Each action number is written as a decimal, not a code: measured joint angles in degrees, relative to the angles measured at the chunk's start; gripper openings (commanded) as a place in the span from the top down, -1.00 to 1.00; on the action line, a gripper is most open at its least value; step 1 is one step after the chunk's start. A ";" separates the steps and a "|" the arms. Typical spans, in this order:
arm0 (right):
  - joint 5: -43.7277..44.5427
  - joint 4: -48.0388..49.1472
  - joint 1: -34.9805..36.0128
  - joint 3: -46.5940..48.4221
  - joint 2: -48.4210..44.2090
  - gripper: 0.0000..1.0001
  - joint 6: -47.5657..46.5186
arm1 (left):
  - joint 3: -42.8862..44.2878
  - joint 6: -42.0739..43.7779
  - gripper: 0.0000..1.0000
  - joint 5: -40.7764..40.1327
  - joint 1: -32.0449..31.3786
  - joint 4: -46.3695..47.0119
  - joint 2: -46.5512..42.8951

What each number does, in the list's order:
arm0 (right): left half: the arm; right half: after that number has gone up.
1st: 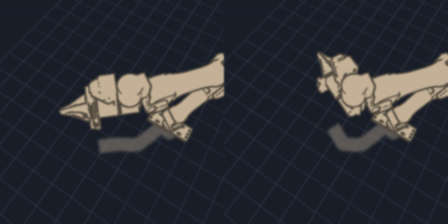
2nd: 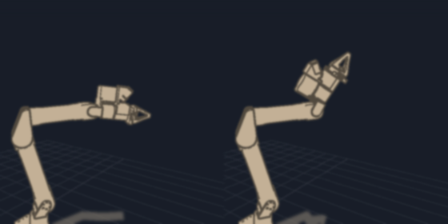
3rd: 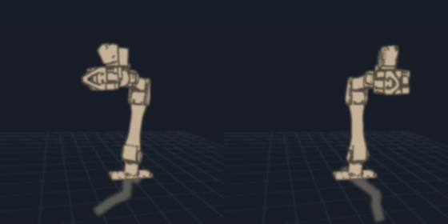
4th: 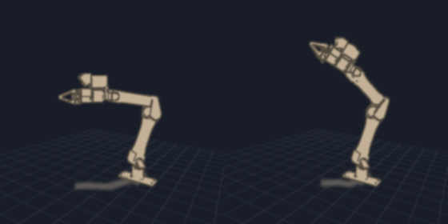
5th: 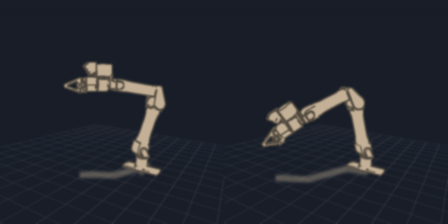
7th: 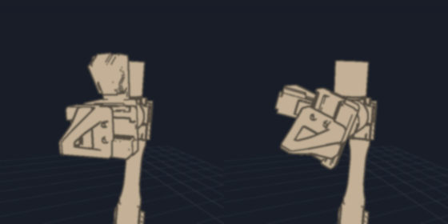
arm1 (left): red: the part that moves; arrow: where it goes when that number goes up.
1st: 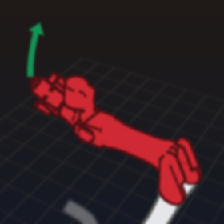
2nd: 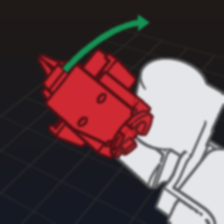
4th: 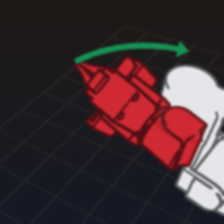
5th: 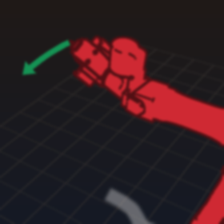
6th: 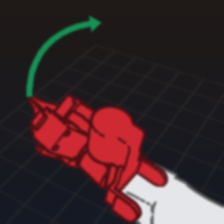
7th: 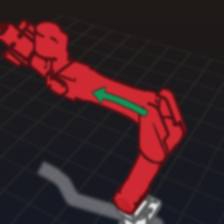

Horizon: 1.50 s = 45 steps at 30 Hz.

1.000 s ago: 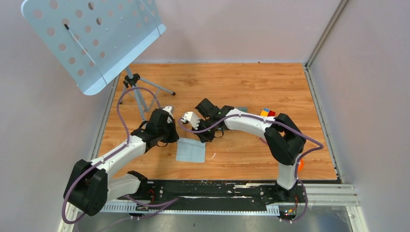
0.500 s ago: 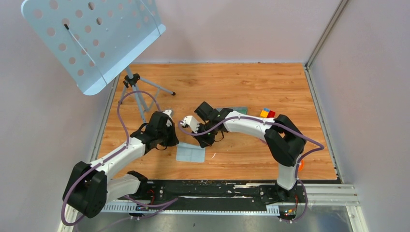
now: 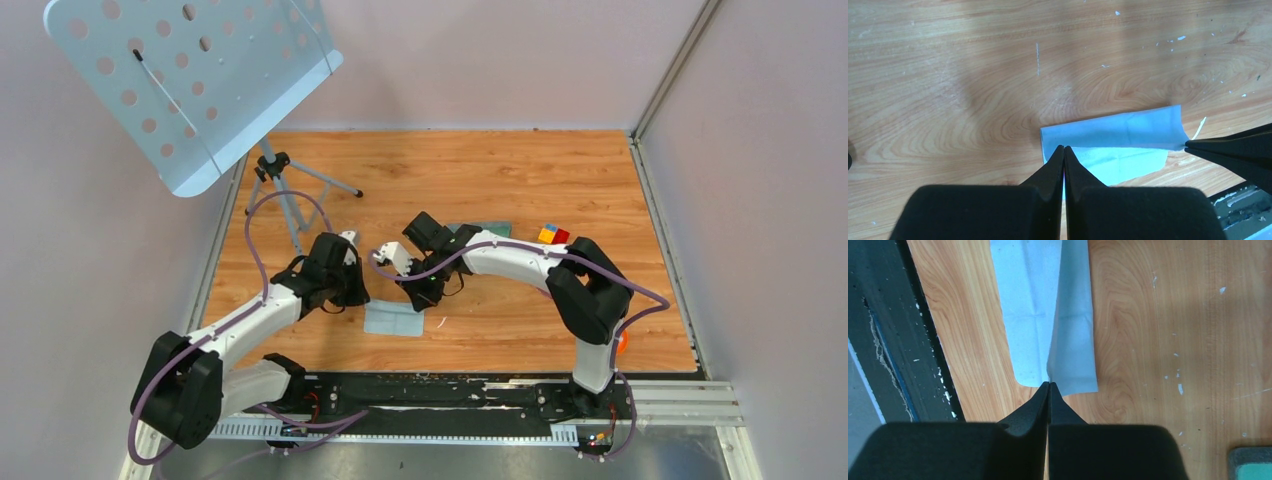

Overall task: Organize the sunglasses
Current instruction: Fold the glasses cleaning cloth at the center of the board.

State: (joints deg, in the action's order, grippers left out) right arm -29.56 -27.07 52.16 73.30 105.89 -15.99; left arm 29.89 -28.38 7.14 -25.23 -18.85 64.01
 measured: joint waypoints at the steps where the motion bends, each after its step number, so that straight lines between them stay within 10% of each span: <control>1: -0.28 0.02 0.00 -0.04 0.00 1.00 0.17 | -0.07 -0.11 1.00 -0.02 0.00 -0.09 0.00; 45: -4.92 -0.17 0.96 -1.88 0.90 1.00 0.96 | -4.00 -3.85 1.00 1.88 -1.01 -1.40 -5.42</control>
State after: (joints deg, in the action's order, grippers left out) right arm -34.48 -27.24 53.12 71.42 106.78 -15.03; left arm 25.89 -32.23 9.02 -26.24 -20.25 58.59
